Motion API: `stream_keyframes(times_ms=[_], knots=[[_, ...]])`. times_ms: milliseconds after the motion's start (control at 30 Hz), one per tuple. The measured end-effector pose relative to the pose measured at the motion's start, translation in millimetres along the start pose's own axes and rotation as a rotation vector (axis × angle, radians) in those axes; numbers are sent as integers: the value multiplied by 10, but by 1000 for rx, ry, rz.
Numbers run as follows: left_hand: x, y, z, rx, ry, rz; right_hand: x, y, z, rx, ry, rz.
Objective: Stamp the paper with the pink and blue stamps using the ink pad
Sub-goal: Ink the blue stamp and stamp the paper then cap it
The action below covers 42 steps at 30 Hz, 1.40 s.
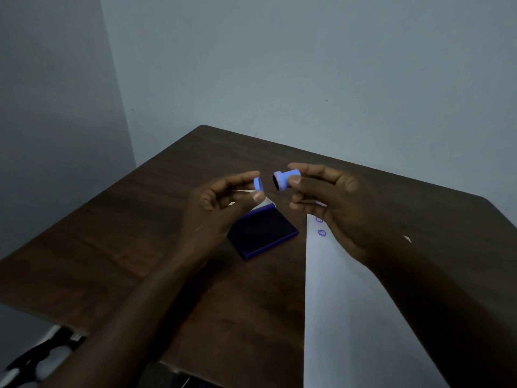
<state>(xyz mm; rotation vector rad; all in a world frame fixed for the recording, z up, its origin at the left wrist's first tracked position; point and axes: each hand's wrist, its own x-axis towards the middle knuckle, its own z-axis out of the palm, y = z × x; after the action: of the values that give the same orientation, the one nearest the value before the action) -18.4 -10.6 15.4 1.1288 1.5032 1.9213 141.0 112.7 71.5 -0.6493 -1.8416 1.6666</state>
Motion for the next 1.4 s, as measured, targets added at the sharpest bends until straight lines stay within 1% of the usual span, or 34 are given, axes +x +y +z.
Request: stream_keyframes(times_ms=[100, 167, 300, 433, 567, 700, 867, 1000, 1133, 1400], knots=[[-2, 5, 18, 23, -5, -2, -29, -15, 54, -67, 27, -23], [10, 9, 30, 27, 31, -11, -52, -23, -1, -103, 48, -33], [45, -10, 7, 11, 149, -49, -102, 0, -368, -272, 175, -40], [66, -27, -6, 18, 196, -62, -129, 176, -816, -457, 272, 28], [64, -16, 8, 45, 196, -78, -98, 493, -1028, -715, 302, 69], [38, 26, 15, 37, 186, -79, -75, 681, -1078, -881, 288, 44], [61, 7, 19, 71, 192, -82, -52, 709, -1097, -979, 287, -43], [60, 5, 23, 85, 195, -86, -74, 683, -1064, -1071, 254, -88], [57, 3, 22, 96, 203, -86, -103, 679, -1008, -1115, 261, -134], [54, 11, 49, 124, 195, -80, -66, 680, -1014, -1081, 237, -85]])
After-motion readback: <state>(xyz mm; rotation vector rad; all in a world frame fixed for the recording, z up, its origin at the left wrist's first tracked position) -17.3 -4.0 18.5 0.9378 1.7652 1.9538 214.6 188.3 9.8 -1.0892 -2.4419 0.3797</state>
